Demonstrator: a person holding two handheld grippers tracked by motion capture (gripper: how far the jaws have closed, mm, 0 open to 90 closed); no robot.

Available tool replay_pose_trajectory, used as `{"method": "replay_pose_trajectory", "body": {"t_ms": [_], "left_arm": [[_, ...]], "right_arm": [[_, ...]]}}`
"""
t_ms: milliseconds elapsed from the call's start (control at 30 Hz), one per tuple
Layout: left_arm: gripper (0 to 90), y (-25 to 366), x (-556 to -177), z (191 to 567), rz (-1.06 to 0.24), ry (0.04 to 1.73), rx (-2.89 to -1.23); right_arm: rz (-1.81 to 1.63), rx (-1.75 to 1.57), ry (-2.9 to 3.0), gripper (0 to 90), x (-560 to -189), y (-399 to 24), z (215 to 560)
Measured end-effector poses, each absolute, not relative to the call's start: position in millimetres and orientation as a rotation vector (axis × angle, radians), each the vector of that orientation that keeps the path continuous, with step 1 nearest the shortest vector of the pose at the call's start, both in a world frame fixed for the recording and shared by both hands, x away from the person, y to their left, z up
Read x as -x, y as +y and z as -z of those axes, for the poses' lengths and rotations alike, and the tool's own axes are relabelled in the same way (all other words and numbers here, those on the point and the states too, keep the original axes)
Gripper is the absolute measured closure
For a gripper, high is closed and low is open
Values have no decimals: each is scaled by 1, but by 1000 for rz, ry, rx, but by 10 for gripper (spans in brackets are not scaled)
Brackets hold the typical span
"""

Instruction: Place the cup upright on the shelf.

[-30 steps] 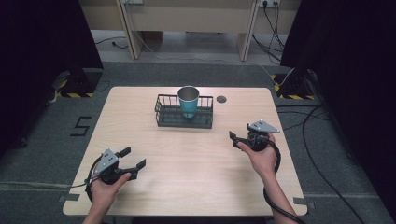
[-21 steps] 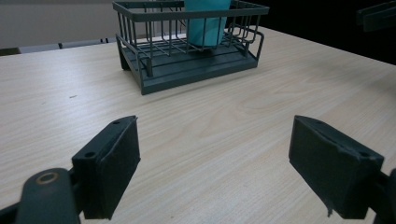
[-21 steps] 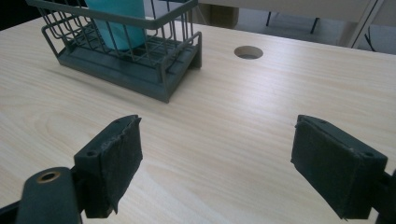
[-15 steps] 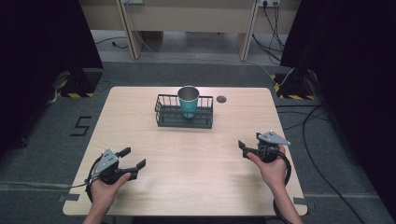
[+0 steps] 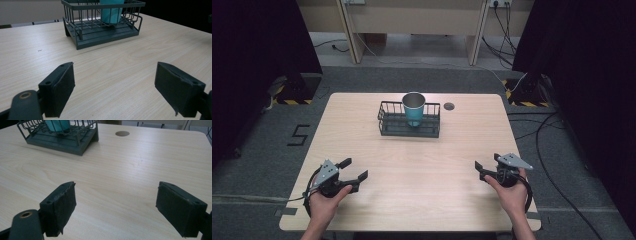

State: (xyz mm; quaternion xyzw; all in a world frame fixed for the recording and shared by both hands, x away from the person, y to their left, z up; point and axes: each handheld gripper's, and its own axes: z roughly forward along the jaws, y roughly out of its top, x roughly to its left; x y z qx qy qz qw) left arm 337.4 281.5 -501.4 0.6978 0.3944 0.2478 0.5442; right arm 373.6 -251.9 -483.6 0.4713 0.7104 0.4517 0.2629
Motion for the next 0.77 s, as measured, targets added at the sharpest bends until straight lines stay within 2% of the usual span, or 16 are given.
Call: {"method": "replay_pose_trajectory", "body": {"t_ms": [767], "left_arm": [[159,282,-337,501,-590,936,-1654]], "right_arm": [[-1251,-1294,1881,174,-356,-263,500]]}}
